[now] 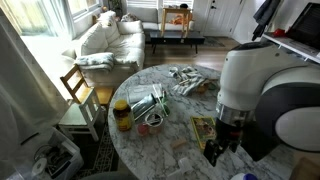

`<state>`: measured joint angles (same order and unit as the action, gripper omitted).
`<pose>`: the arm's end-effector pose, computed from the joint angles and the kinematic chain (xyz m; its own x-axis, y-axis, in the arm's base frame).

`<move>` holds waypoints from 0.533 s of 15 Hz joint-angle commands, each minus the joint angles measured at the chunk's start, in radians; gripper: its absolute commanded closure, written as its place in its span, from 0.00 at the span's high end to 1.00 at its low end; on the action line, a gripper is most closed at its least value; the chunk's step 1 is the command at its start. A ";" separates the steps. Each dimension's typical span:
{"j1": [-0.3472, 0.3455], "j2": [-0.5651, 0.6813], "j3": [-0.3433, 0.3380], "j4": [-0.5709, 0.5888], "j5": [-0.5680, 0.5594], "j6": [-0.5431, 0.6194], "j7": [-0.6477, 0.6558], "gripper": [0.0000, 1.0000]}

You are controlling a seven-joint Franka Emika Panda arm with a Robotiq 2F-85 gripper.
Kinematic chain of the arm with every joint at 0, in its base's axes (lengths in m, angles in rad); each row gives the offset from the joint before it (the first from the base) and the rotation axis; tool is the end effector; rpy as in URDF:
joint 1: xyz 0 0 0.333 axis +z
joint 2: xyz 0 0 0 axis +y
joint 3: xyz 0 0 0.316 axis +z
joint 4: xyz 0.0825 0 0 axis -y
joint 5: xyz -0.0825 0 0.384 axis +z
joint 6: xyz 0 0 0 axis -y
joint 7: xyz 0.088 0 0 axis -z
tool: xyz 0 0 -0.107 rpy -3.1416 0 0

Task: Put the wooden block in the middle of the book

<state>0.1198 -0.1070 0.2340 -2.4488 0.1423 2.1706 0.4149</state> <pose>0.4204 0.1603 0.3260 0.9697 -0.1517 -0.1914 -0.1545 -0.9880 0.0003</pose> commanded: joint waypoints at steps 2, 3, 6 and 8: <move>0.011 0.042 -0.027 0.018 -0.019 0.027 0.005 1.00; 0.011 0.052 -0.029 0.023 -0.020 0.029 0.005 1.00; 0.011 0.055 -0.029 0.031 -0.021 0.029 0.006 1.00; 0.002 0.092 -0.033 0.037 -0.087 0.049 0.067 1.00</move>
<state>0.1154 -0.0512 0.2194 -2.4172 0.1228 2.2012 0.4209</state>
